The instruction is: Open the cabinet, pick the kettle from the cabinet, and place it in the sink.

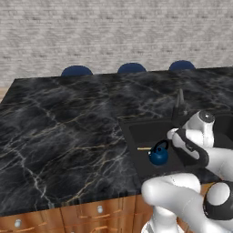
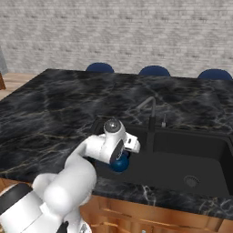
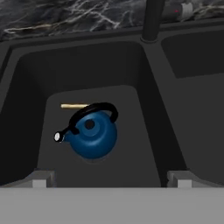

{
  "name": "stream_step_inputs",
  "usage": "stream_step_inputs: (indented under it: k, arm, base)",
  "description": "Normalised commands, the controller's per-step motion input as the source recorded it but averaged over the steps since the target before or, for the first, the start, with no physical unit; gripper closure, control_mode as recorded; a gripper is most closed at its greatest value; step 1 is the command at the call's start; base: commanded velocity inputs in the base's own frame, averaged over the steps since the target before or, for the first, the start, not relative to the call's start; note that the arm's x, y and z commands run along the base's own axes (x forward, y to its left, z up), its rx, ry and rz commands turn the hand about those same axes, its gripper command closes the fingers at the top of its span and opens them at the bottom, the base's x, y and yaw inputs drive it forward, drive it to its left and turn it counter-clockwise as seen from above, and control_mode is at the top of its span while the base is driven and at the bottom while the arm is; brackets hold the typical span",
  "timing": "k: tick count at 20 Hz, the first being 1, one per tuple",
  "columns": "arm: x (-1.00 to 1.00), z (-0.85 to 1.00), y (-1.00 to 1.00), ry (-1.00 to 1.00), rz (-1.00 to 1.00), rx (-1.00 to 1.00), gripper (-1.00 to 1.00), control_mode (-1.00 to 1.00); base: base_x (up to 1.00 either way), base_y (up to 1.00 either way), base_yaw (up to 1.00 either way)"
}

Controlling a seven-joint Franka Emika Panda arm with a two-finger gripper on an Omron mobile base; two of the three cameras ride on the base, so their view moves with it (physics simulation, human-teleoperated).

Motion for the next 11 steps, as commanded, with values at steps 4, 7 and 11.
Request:
stream_step_inputs:
  k: [4,7,11]
  arm:
    - [-0.28,0.48,0.13,-0.03,0.0,0.0,-1.0,-1.0]
    - [-0.27,0.46,0.14,-0.04,0.0,0.0,-1.0,-1.0]
    - [-0.29,0.45,0.14,-0.03,0.0,0.0,-1.0,-1.0]
  base:
    - [0.0,0.0,0.0]
    - [0.0,0.0,0.0]
    - [0.0,0.0,0.0]
